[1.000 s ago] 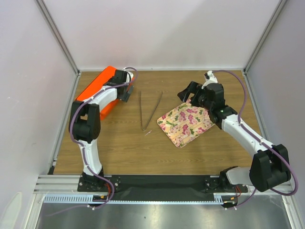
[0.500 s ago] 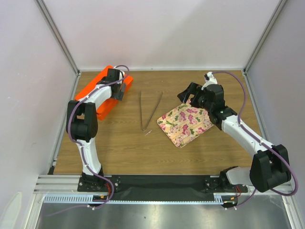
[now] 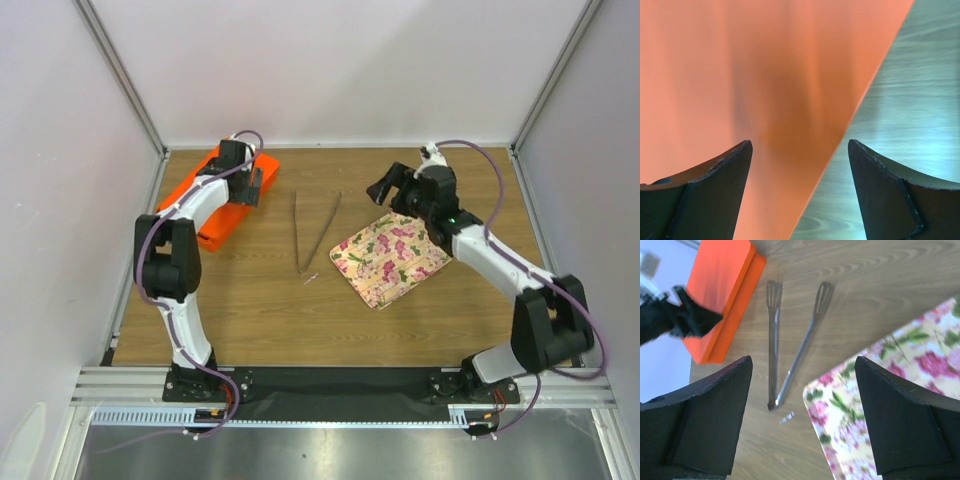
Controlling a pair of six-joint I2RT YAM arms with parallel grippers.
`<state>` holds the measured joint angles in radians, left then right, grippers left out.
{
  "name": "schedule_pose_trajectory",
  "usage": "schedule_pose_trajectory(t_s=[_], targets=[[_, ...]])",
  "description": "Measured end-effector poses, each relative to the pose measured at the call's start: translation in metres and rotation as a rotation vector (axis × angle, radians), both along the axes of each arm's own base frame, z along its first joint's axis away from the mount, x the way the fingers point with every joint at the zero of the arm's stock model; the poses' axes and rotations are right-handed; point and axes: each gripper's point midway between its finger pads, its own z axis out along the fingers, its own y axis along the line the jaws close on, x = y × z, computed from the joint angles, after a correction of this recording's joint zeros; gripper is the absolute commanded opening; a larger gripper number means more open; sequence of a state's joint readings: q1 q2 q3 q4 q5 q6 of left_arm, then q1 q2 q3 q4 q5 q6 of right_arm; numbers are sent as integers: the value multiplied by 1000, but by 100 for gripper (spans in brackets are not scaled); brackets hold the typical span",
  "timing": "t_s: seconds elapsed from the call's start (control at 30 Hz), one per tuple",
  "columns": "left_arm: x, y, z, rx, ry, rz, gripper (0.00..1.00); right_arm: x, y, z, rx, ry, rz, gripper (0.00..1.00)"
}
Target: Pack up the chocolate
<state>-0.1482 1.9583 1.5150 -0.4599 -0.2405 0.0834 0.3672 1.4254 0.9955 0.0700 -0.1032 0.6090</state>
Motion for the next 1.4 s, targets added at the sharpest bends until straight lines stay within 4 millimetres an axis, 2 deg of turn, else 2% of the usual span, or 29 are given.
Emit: schedule_pose_trajectory(t_s=[0.1,0.2,0.3,0.37,0.47,0.53,0.6,0.77,0.93,1.13,1.4], targets=[[-3,-4,20,-61,-36,30,83,24,21,4,10,13,-11,84],[-2,4,50,-134,-90,94,84,50,53,18,34,0,-7,81],[1,34,83,-208,-174,206,84,73,91,33,73,-26,0,80],[-3,68,96,-237,-215,311,83,86,119,33,95,-39,12,79],[-14,114,102,-260,-248,471,83,103,160,22,106,-45,39,77],[-23,135,98,-267,-257,552,84,112,189,9,108,-47,69,76],[-35,148,89,-282,-249,620,84,122,215,-6,111,-49,94,74],[-59,174,77,-314,-259,742,86,133,264,-47,129,-34,146,73],[-57,197,85,-337,-330,793,86,136,294,-80,146,-24,170,72],[-55,193,81,-360,-333,783,85,132,309,-106,141,-12,168,72],[-52,193,83,-370,-349,780,84,134,320,-113,194,-25,155,65]])
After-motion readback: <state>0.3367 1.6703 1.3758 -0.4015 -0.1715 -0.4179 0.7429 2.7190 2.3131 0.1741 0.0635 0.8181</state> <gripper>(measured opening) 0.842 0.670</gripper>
